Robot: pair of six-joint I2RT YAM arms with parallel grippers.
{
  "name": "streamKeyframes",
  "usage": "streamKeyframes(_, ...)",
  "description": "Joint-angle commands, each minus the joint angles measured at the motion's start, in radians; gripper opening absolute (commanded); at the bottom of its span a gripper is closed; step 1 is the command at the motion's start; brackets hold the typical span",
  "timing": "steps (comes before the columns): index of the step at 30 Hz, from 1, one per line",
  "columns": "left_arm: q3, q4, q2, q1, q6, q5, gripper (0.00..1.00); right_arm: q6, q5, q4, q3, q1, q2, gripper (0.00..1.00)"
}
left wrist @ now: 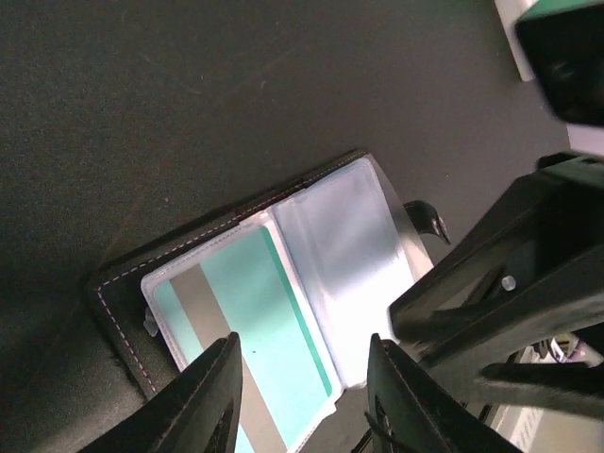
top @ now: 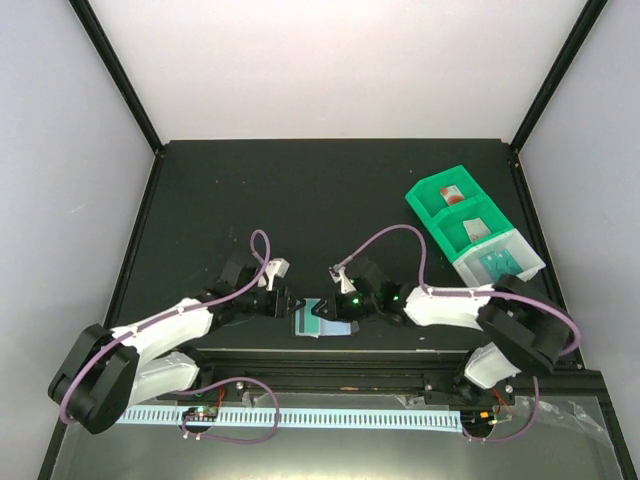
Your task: Take the credit cards out of the card holder
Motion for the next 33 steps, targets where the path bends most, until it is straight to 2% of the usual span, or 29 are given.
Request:
streamKeyframes(1,-0.017,0.009,-0.014,0.008,-0.024,0.019,0.37,0.012,-0.053,0.084,0.058,0.025,0.111,0.26)
streamKeyframes(4,-0.032,0.032,-0.001,0.008,-0.035,0.036,0.32,-0.046,-0.037,-0.013,0.110,0.024,0.180,0.25)
streamKeyframes(6,-0.047,0.059,0.006,0.009,-0.045,0.056,0.30,-0.091,0.036,-0.089,0.134,0.024,0.198,0.24)
streamKeyframes(11,-0.077,0.090,0.011,0.009,-0.069,0.031,0.23,-0.116,0.085,-0.101,0.096,0.015,0.205,0.24)
streamKeyframes(15,-0.082,0.103,0.040,0.007,-0.067,0.027,0.17,-0.119,0.095,-0.069,0.063,0.007,0.184,0.23)
streamKeyframes(19,-0.099,0.196,0.093,0.007,-0.108,0.076,0.10,-0.129,0.102,-0.061,0.060,-0.001,0.198,0.23)
streamKeyframes(23,-0.100,0.221,0.145,0.003,-0.109,0.068,0.02,-0.104,0.075,-0.001,0.032,-0.010,0.219,0.18)
streamKeyframes(33,-0.117,0.198,0.156,-0.003,-0.092,0.013,0.01,-0.049,0.032,0.095,0.001,-0.019,0.225,0.19)
